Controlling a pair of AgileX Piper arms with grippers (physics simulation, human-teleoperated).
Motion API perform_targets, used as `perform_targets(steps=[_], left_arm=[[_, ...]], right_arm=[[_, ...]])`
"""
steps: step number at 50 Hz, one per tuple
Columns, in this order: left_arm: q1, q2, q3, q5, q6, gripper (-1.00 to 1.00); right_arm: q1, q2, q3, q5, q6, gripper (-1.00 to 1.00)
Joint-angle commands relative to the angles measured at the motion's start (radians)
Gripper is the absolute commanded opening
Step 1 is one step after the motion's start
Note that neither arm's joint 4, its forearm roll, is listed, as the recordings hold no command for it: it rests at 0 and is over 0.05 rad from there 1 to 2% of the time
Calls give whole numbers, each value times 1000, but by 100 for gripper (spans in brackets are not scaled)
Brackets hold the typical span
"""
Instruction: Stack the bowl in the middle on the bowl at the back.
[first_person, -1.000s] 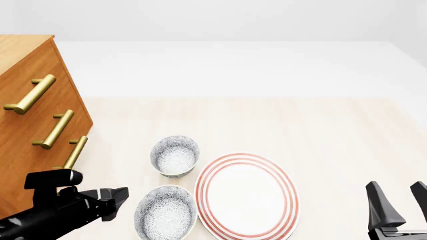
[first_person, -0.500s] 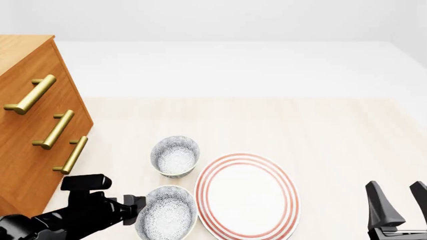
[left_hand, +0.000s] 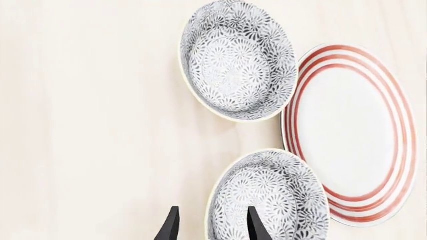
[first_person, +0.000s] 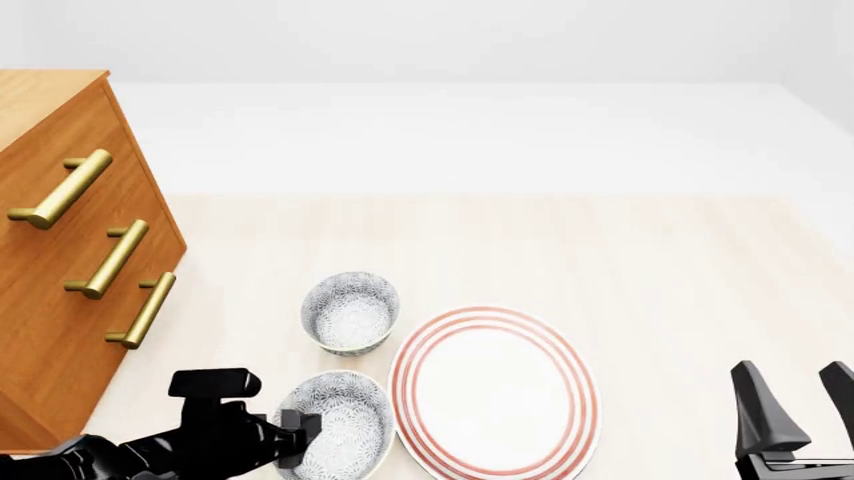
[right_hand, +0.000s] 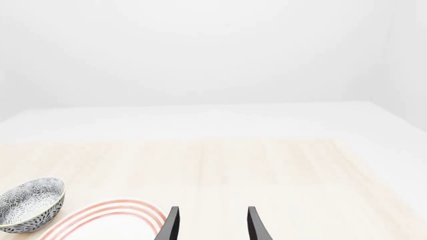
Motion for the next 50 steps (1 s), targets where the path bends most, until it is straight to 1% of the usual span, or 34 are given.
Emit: perform_targets(steps=[1, 3, 4, 13, 18, 21, 25, 26, 27, 28, 29, 31, 32, 38, 44, 46, 47, 48, 49, 50], left_arm=[[-53, 75, 13, -80, -31, 100], [-67, 71, 10, -79, -35, 100], [-66, 66, 8, -73, -32, -100], [-71, 60, 2, -64, -29, -100], [-72, 17, -10, -18, -23, -100], [-66, -27, -20, 31, -15, -100], [-58, -124, -46, 136, -3, -100], [-58, -125, -46, 137, -3, -100], [-57, -167, -61, 187, 2, -100], [-57, -169, -61, 189, 2, -100], [-55, -217, -79, 246, 8, -100], [-51, -264, -100, 303, 14, -100], [-51, -264, -100, 304, 14, -100], [-52, -360, -152, 432, 27, -100], [-81, -433, -191, 533, 25, -100], [-108, -456, -209, 570, 17, -100], [-128, -475, -232, 610, 20, -100], [-129, -475, -232, 611, 20, -100], [-161, -494, -250, 647, 13, -100], [-168, -500, -259, 664, 16, -100]], right_arm=[[-1, 1, 0, 0, 3, 100], [-2, 1, 0, 0, 4, 100], [-1, 1, 0, 0, 4, 100], [-1, -8, -1, 9, 5, 100], [-1, -14, -1, 15, 4, 100], [-1, -15, -1, 17, 3, 100], [0, -17, 0, 18, 2, 100], [0, -17, 0, 18, 2, 100], [0, -17, 0, 17, 2, 100], [0, -17, 0, 17, 2, 100], [0, -18, 0, 19, 2, 100], [1, -19, 0, 19, 0, 100], [1, -19, 0, 19, 0, 100], [2, -17, -1, 16, -3, 100], [4, -16, -1, 15, -6, 100], [4, -16, -1, 16, -7, 100], [5, -18, -2, 18, -8, 100], [5, -18, -2, 18, -8, 100], [5, -22, -2, 22, -8, 100], [6, -23, -2, 23, -9, 100]])
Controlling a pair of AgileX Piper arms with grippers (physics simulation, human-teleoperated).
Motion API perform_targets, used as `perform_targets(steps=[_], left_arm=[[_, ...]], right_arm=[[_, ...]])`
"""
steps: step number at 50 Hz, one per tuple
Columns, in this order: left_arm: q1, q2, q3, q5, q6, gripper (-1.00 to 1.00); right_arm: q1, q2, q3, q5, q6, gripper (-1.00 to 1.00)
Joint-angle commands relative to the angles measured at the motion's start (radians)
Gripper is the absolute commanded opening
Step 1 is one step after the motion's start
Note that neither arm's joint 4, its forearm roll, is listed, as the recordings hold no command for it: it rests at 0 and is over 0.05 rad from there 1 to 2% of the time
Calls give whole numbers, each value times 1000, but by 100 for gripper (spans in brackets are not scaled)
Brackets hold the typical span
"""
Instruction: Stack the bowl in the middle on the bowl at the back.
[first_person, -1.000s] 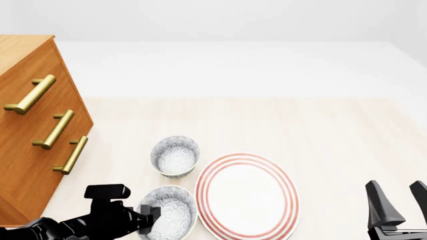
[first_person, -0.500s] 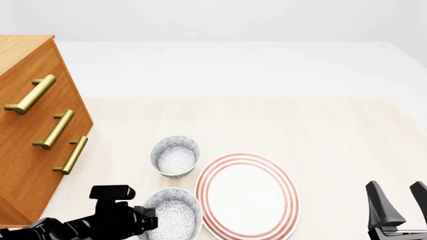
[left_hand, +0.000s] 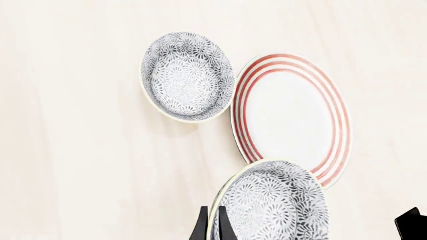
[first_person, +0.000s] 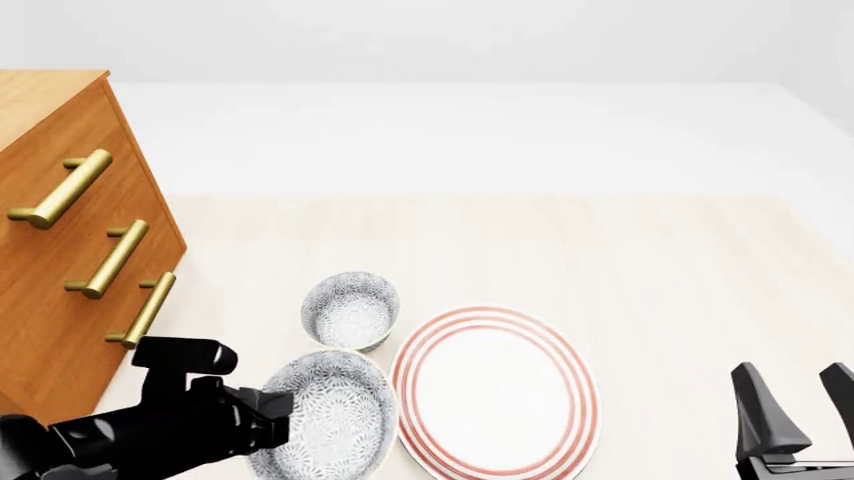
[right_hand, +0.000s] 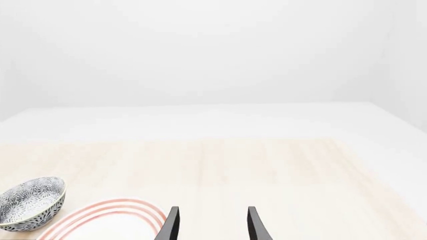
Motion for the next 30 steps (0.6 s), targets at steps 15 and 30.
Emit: perform_targets(steps=[15, 30], left_arm=[[-200, -213, -187, 382, -5, -100], [-258, -229, -228, 466, 7, -100]], right_arm=[[5, -12, 1, 10, -9, 100], [8, -12, 1, 8, -13, 100]])
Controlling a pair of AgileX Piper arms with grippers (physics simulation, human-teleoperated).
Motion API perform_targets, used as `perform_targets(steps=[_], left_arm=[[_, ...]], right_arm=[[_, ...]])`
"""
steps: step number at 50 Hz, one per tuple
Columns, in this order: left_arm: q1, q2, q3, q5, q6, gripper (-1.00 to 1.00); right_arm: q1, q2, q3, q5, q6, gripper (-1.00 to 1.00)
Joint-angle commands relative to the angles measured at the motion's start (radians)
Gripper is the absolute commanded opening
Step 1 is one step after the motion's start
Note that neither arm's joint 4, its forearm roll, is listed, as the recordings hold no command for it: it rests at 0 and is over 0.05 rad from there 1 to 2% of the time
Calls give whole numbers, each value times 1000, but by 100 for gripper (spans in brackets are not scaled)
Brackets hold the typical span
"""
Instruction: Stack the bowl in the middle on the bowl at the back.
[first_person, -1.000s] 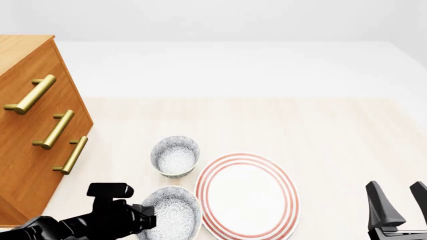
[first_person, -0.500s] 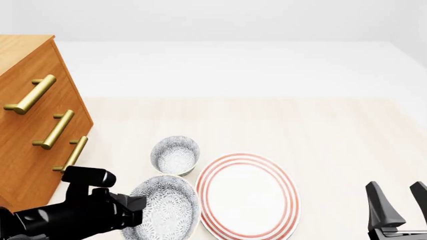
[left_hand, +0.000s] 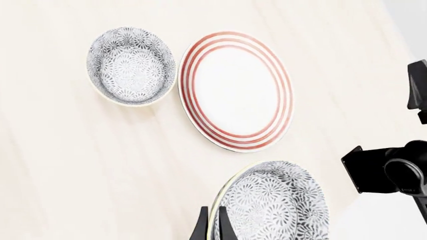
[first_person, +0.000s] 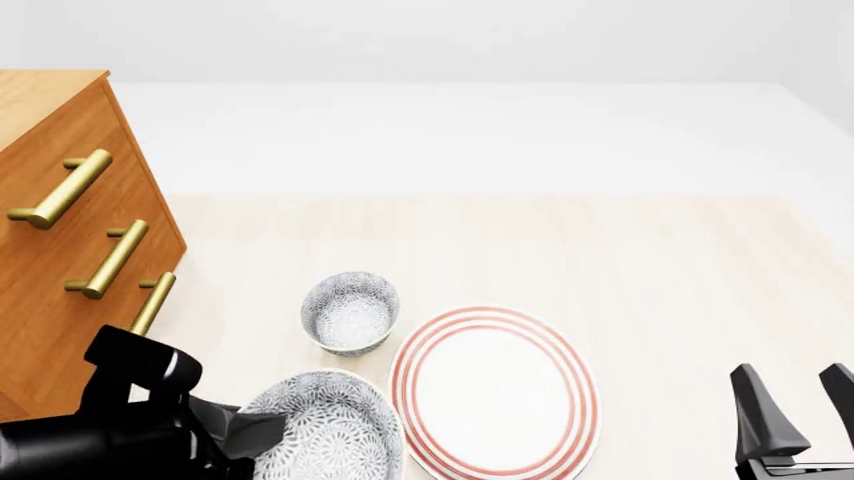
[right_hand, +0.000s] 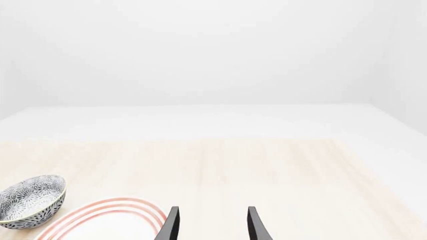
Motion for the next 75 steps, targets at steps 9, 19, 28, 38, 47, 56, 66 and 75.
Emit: perform_targets(steps=[9, 19, 28, 38, 47, 56, 66, 75], left_arm=[[-81, -37, -3, 74, 2, -100], [-118, -57, 37, 80, -27, -100], [-140, -67, 82, 67, -44, -100], [-107, -113, 132, 109, -22, -100], [-101, -106, 178, 84, -6, -100], [-102, -103, 202, 69, -11, -100], [-124, -74, 224, 20, -30, 100], [-115, -86, 227, 29, -29, 100]], right_arm=[[2, -1, 0, 0, -3, 100], [2, 0, 0, 0, -3, 100], [2, 0, -2, 1, -2, 100], [3, 0, -2, 2, 0, 100], [2, -1, -2, 2, -1, 100], [2, -1, -1, 2, 0, 100], [3, -1, -1, 3, 3, 100], [4, 0, -1, 2, 2, 100]])
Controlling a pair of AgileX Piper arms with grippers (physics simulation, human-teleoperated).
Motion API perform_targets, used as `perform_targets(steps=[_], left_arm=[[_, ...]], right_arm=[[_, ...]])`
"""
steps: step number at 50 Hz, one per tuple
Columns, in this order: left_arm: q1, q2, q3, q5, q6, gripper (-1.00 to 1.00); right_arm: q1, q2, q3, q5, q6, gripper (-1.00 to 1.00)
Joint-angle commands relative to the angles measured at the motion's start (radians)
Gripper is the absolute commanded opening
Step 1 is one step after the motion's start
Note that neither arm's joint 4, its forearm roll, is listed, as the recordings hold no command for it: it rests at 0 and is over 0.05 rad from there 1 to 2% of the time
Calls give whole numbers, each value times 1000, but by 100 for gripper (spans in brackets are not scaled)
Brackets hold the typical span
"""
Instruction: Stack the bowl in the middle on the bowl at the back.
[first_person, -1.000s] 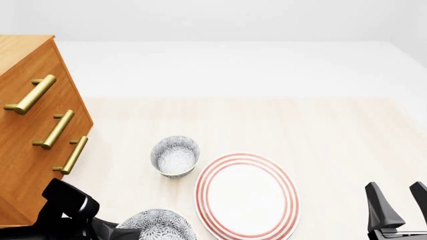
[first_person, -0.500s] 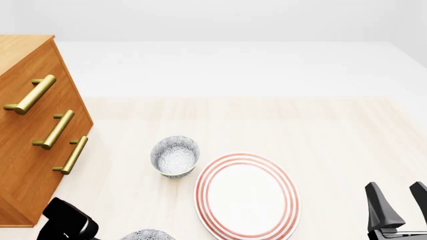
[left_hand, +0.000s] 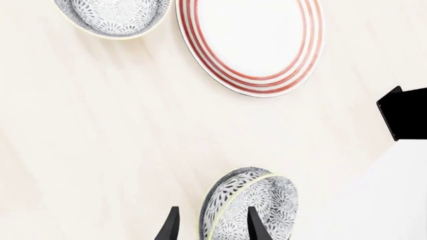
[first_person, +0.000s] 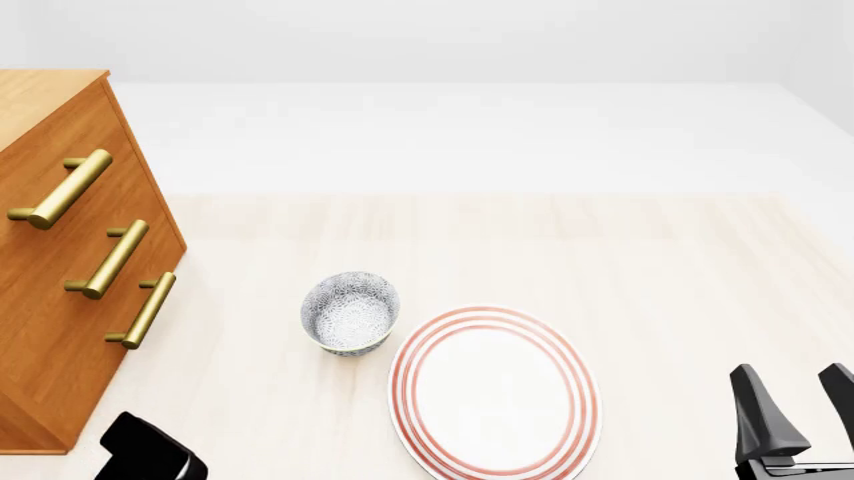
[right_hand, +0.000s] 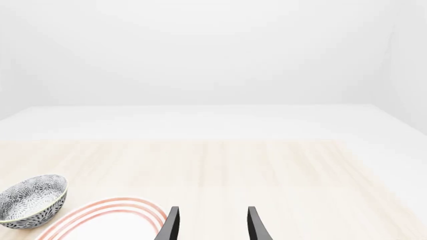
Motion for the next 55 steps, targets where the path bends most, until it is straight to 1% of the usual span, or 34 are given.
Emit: perform_targets(steps=[1, 7, 13, 20, 23, 31, 33, 35, 36, 37, 42, 51, 52, 54, 55], left_arm=[[3, -2, 9, -5, 0, 100], [7, -16, 0, 13, 1, 100], [23, -36, -40, 54, 15, 100], [46, -68, -132, 138, 45, 100], [51, -74, -150, 153, 52, 100], [78, -112, -217, 235, 83, 100], [96, -128, -247, 272, 101, 100], [101, -132, -257, 283, 109, 100], [120, -146, -289, 314, 128, 100], [120, -146, -289, 314, 128, 100], [167, -173, -347, 377, 169, 100], [238, -208, -433, 448, 230, 100], [243, -211, -446, 454, 230, 100], [272, -221, -471, 473, 256, 100], [277, -223, -489, 480, 257, 100]], right_arm=[[1, 0, 0, 0, 1, 100], [2, 0, -1, 0, 0, 100], [2, 0, 0, -1, -1, 100], [3, 0, -1, -1, -4, 100], [3, 0, -1, -1, -5, 100], [4, 0, -1, -2, -7, 100], [4, 0, -2, -2, -8, 100], [4, 0, -2, -2, -9, 100], [4, 0, -2, -2, -10, 100], [4, 0, -2, -2, -10, 100], [4, 0, -4, -2, -11, 100], [4, 0, -5, -2, -13, 100], [4, 0, -6, -2, -13, 100], [4, 0, -6, -1, -13, 100], [3, 0, -7, 0, -11, 100]])
